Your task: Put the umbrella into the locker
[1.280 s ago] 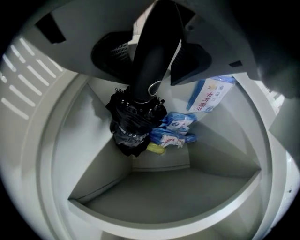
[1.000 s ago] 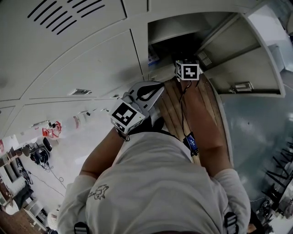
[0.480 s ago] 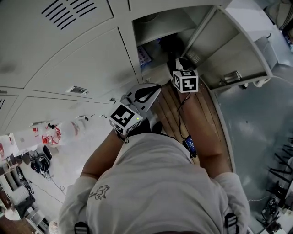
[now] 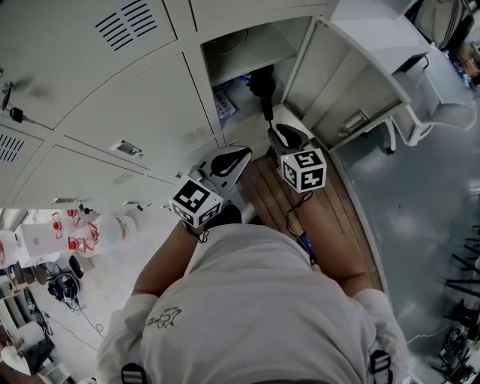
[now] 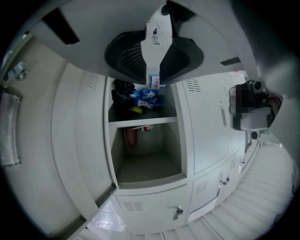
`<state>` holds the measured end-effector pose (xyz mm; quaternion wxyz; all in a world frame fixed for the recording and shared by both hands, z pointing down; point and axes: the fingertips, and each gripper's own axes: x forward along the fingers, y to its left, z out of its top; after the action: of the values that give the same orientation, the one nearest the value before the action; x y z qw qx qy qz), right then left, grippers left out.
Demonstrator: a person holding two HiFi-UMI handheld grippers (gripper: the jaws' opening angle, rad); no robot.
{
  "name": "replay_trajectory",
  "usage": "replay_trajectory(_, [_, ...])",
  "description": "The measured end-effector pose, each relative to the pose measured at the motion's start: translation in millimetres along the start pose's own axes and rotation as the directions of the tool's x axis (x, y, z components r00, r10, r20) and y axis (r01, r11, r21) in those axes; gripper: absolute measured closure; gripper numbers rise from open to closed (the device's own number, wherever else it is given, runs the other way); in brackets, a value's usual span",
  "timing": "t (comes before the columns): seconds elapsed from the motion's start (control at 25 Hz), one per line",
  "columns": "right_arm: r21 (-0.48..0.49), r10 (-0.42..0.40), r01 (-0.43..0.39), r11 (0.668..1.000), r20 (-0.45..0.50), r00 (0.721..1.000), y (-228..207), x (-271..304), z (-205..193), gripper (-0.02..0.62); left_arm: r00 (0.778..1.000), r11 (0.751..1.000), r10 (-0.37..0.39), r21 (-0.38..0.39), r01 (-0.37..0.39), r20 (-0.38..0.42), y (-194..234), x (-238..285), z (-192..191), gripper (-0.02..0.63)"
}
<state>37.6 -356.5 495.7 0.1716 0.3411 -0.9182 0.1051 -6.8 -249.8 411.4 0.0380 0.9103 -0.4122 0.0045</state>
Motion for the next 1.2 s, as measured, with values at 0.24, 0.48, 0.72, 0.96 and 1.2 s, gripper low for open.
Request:
replay_trajectory(0.24, [-0.050, 0.071, -0.066, 0.997, 0.094, 0.993, 40, -53, 14, 0.522, 1.000, 1.000, -0.005, 0.007, 0.005, 0.026, -12, -2, 13, 0.595])
replay_trajectory(0.48, [-0.146, 0.161, -0.145, 0.979, 0.109, 0.981, 69, -82, 21, 0.549, 0.999, 0.999, 0.007, 0.035, -0.008, 0.039, -26, -4, 24, 0.595])
replay_trajectory(0.72, [-0.174, 0.166, -0.140, 0.975, 0.146, 0.975, 68, -95, 38, 0.551, 0.999, 0.999, 0.018, 0.049, -0.020, 0.030, -34, -8, 26, 0.595])
replay_trajectory(0.96, [-0.149, 0.187, -0.164, 0.975, 0.161, 0.969, 72, -106, 40, 0.550, 0.999, 0.997, 0.034, 0.068, -0.035, 0.021, -35, -18, 31, 0.595])
replay_trajectory(1.2, [-0.130, 0.191, -0.169, 0.977, 0.180, 0.965, 88, -112, 37, 0.549, 1.000, 0.996, 0.018, 0.092, -0.020, 0.020, -39, -33, 33, 0.595])
